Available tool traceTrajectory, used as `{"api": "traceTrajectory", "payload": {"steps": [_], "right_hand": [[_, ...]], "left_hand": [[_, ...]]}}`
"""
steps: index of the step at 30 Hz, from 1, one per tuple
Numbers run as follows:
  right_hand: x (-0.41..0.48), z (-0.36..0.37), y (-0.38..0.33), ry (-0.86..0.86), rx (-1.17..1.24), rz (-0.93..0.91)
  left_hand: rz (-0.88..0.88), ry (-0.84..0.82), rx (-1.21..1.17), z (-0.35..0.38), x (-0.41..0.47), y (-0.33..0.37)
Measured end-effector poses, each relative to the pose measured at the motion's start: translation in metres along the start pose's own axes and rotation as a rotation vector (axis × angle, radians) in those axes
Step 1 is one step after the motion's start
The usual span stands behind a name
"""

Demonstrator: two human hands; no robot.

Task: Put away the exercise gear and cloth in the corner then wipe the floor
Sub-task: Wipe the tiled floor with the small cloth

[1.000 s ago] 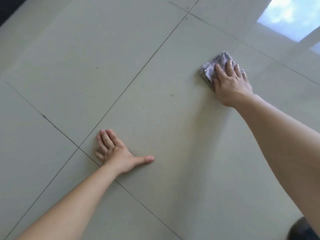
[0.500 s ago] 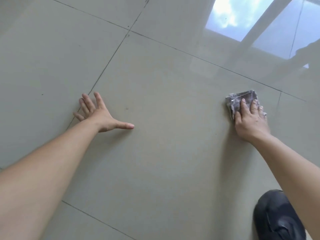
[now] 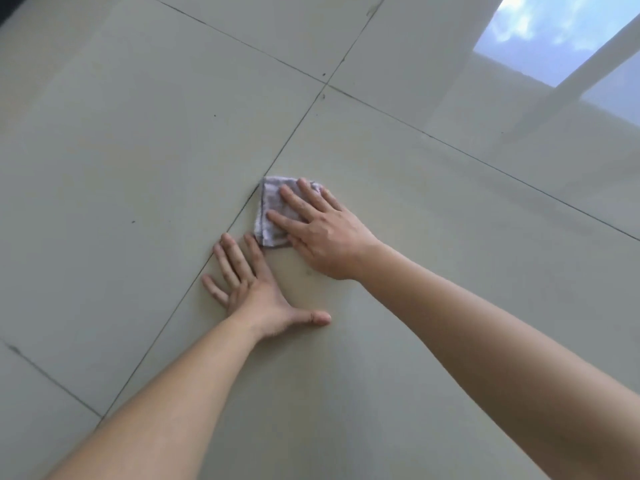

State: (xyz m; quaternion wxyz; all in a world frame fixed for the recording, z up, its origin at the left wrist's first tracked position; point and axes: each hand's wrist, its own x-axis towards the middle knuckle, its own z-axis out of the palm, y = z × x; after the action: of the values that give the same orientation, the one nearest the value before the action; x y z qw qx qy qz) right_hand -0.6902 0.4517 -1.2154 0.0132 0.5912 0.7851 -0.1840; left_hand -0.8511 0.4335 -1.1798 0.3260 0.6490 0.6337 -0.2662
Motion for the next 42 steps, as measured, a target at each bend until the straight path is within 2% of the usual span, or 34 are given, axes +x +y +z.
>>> {"api": "traceTrajectory", "payload": {"steps": [2,4,5,9,10,12,16,18,19,20,23,25,32,37,39,42], "right_hand": [[0.027,-0.007,0.009,-0.031,-0.039,-0.193],[0.049,-0.022,0.039,-0.031,-0.033,-0.189],[0.06,-0.032,0.06,-0.003,-0.023,-0.094],[0.088,-0.073,0.147,0.091,0.069,0.552],[0.088,-0.076,0.151,0.089,0.089,0.635],[0.085,-0.071,0.128,0.071,0.098,0.605],[0.045,-0.034,0.039,0.017,0.062,0.176],[0.015,-0.021,0.033,-0.024,0.029,0.042],[0.004,-0.02,0.046,-0.024,0.023,0.039],[-0.006,-0.021,0.064,0.008,0.028,0.094],[-0.041,-0.032,0.122,0.101,0.098,0.44],[-0.068,-0.034,0.147,0.112,0.122,0.608],[-0.161,-0.016,0.164,0.132,0.169,0.944],[-0.149,0.002,0.131,0.204,0.182,1.12],[-0.117,-0.004,0.116,0.202,0.198,1.092],[-0.058,-0.011,0.074,0.136,0.183,0.822]], "left_hand": [[0.004,-0.009,0.006,-0.001,0.001,0.0],[0.012,-0.017,0.006,-0.002,0.002,0.0],[0.015,-0.023,0.005,-0.003,0.003,0.0],[0.019,-0.047,0.003,-0.005,0.004,0.0],[0.017,-0.051,0.008,-0.006,0.004,0.0],[0.009,-0.059,0.014,-0.007,0.004,0.001],[-0.02,-0.067,0.02,-0.01,0.002,0.004],[-0.024,-0.067,0.013,-0.01,0.001,0.005],[-0.025,-0.064,0.011,-0.01,0.001,0.005],[-0.026,-0.062,0.015,-0.011,0.0,0.006],[-0.026,-0.062,0.022,-0.01,-0.001,0.008],[-0.029,-0.061,0.024,-0.01,-0.003,0.009],[-0.032,-0.045,0.019,-0.007,-0.009,0.013],[-0.019,-0.029,0.023,-0.004,-0.007,0.013],[-0.011,-0.028,0.028,-0.003,-0.007,0.012],[-0.017,-0.022,0.037,-0.003,-0.007,0.012]]}}
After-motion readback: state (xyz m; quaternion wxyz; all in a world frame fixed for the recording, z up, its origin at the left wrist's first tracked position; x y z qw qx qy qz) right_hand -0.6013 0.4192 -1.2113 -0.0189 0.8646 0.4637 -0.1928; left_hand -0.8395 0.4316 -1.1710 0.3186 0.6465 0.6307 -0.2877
